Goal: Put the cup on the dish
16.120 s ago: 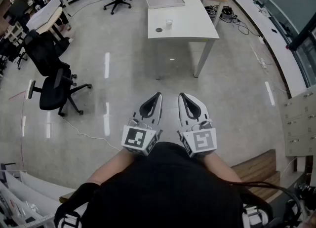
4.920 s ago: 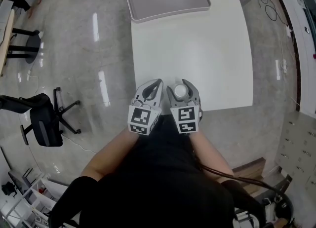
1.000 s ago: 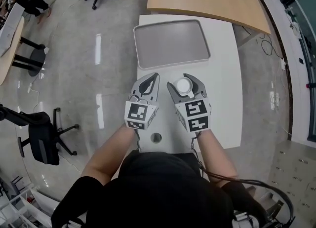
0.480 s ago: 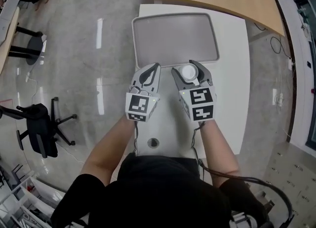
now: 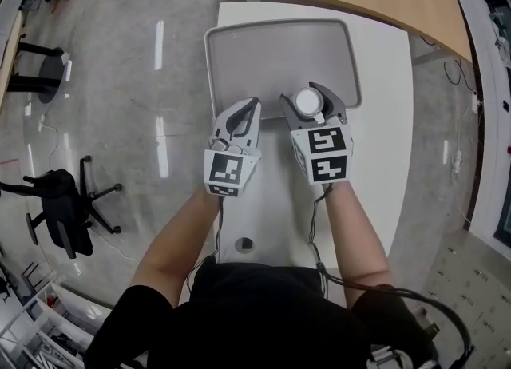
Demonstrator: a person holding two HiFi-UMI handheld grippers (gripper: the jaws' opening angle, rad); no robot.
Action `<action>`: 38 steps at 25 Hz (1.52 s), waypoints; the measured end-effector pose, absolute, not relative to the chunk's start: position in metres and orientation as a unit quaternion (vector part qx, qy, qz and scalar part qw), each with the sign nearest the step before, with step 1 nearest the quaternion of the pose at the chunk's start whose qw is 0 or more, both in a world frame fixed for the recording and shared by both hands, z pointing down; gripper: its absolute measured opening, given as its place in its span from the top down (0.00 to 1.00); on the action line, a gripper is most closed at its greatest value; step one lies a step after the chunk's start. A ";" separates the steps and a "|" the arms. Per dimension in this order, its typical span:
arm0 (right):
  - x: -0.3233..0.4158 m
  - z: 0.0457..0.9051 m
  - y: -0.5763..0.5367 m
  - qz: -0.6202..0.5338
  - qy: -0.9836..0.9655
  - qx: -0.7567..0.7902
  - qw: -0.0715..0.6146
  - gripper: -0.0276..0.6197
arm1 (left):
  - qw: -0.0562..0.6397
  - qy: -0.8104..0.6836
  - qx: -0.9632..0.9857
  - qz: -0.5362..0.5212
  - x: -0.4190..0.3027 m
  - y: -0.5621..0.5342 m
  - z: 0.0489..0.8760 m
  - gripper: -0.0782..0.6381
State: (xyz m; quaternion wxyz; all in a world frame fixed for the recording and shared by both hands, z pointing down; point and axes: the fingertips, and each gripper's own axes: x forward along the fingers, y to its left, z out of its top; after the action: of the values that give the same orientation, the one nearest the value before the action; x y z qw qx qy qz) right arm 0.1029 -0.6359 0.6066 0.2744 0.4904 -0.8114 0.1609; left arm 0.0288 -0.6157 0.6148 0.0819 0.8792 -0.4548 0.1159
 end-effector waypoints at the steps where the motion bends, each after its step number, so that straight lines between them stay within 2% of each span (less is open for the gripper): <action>1: 0.103 0.610 -0.641 0.161 -0.811 0.490 0.275 0.57 | 0.085 -0.456 0.878 0.116 0.029 -0.617 0.618 0.89; 8: 0.103 0.636 -0.667 0.167 -0.810 0.486 0.282 0.57 | 0.082 -0.461 0.878 0.100 0.033 -0.624 0.620 0.89; 15: 0.107 0.653 -0.694 0.170 -0.806 0.493 0.280 0.57 | 0.108 -0.471 0.872 0.071 0.033 -0.626 0.614 0.89; 38: 0.102 0.681 -0.731 0.179 -0.798 0.495 0.293 0.57 | 0.125 -0.473 0.870 0.056 0.030 -0.630 0.625 0.89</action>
State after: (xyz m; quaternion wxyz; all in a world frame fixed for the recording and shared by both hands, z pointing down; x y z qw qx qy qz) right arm 0.1021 -0.7306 0.6809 0.2928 0.4951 -0.7982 0.1790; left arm 0.0300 -0.6296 0.6245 0.1254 0.8704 -0.4728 0.0564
